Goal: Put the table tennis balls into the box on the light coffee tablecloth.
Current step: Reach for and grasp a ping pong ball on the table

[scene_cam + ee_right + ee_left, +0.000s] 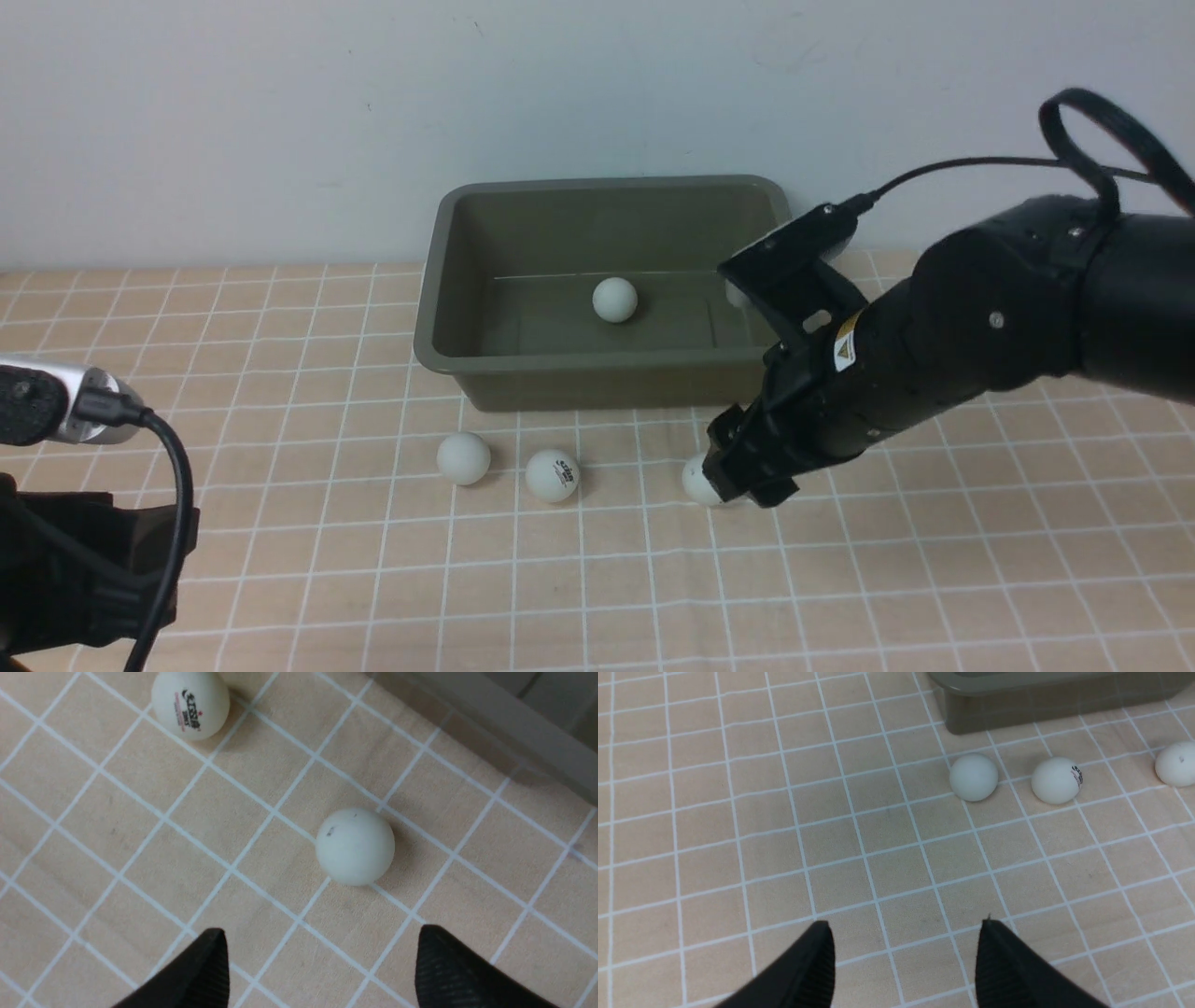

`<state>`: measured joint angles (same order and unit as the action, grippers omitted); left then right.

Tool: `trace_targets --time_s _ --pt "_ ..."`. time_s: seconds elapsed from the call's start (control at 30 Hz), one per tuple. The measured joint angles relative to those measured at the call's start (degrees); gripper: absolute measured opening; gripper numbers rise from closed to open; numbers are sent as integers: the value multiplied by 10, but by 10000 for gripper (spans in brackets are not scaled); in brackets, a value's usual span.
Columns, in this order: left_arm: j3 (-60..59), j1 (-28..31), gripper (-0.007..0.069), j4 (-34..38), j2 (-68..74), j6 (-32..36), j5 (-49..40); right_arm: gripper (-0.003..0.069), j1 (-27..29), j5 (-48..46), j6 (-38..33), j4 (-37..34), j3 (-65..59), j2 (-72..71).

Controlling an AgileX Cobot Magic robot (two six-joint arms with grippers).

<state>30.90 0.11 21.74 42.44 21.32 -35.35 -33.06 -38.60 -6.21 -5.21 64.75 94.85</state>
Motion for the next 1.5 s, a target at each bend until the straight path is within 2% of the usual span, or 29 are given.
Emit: trace_targets --time_s 0.6,1.07,1.13,1.27,1.5 --pt "0 0 342 0 0 4 0 482 0 149 2 5 -3 118" --pt "0 0 342 1 0 4 0 480 0 178 7 5 -3 162" --pt "0 0 342 1 0 4 0 463 0 178 15 5 -3 168" --pt "0 0 342 1 0 4 0 356 1 173 19 7 -3 166" --pt "0 0 342 1 0 4 0 360 1 150 19 56 -3 97"
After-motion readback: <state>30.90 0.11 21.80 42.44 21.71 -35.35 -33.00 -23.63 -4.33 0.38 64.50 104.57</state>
